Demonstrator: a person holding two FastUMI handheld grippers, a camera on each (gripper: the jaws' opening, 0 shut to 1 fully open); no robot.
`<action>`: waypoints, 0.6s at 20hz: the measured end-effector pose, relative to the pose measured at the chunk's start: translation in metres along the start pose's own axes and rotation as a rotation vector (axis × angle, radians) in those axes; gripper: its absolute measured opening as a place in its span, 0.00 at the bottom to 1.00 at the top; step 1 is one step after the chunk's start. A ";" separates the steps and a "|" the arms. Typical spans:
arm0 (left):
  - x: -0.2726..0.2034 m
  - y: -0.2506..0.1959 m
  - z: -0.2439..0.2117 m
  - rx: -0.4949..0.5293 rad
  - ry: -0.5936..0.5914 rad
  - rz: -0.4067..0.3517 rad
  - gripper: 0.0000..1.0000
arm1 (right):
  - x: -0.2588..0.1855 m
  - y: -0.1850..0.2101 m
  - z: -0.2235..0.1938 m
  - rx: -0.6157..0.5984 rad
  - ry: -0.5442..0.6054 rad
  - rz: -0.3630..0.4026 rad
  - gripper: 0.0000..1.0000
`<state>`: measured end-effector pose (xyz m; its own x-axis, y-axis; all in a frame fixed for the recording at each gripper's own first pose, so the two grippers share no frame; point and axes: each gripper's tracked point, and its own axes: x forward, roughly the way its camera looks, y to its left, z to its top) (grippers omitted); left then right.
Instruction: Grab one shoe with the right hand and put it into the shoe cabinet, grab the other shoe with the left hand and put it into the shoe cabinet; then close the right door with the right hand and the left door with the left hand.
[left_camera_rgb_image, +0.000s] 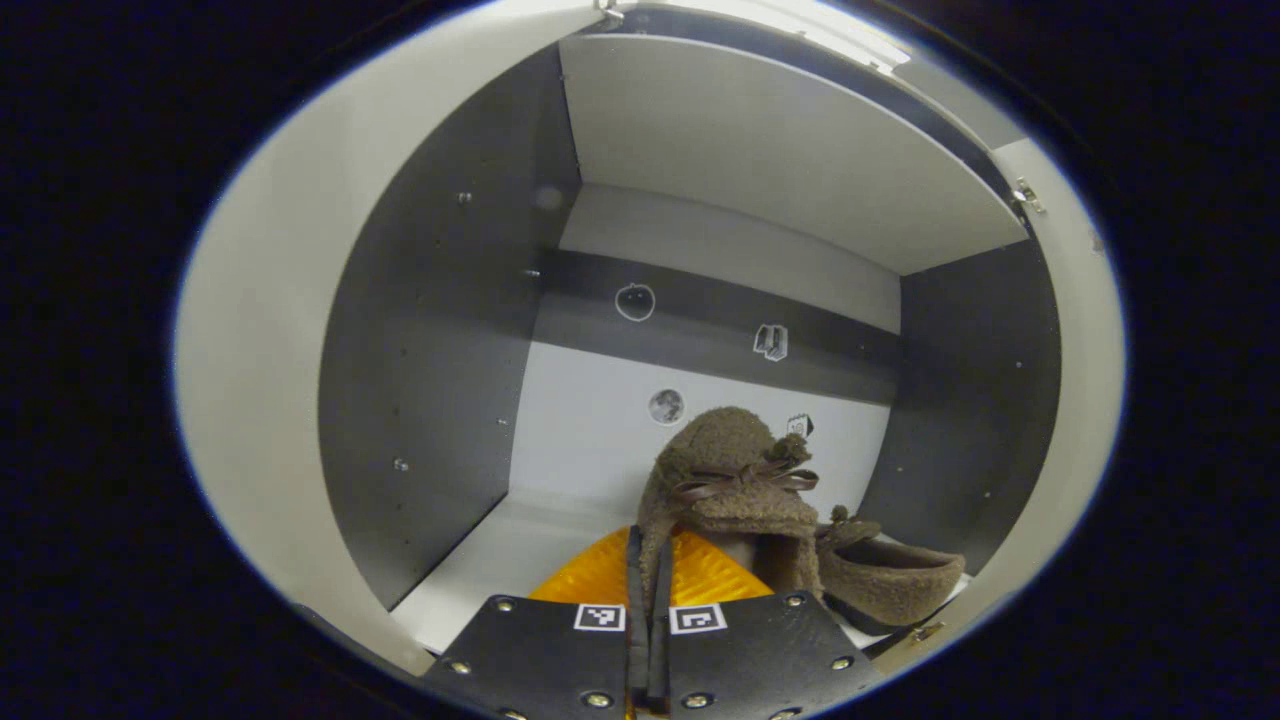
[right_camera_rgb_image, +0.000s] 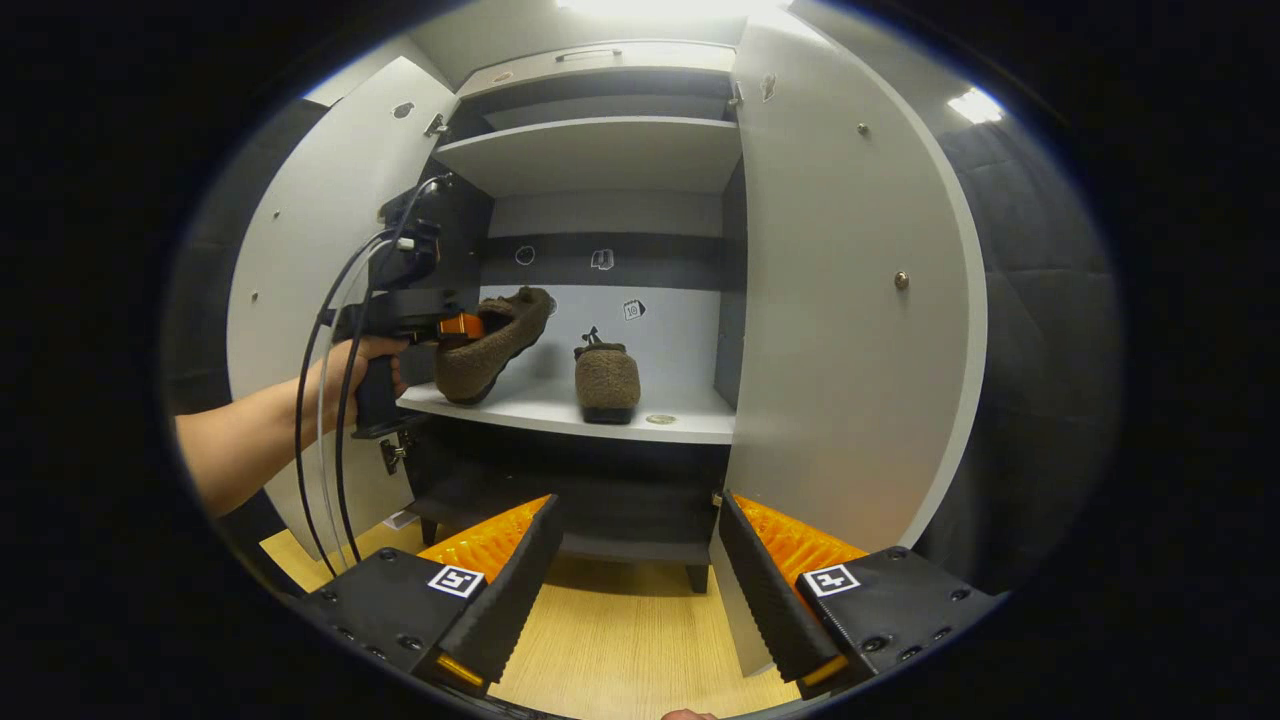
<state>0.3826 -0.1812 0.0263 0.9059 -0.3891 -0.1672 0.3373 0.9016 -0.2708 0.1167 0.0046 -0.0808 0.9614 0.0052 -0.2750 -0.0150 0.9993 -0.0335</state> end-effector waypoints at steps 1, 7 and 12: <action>0.007 0.003 -0.007 0.009 0.019 0.017 0.01 | 0.000 -0.002 -0.001 -0.001 0.003 -0.002 1.00; 0.018 0.011 -0.002 0.101 -0.004 0.093 0.31 | -0.005 -0.013 -0.002 0.016 0.012 -0.019 1.00; -0.021 -0.008 0.020 0.165 -0.059 0.052 0.93 | -0.016 -0.023 0.007 0.021 -0.017 -0.017 0.97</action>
<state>0.3659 -0.1768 0.0516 0.9350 -0.3340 -0.1194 0.3229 0.9408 -0.1031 0.1032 -0.0180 -0.0688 0.9659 -0.0116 -0.2586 0.0071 0.9998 -0.0182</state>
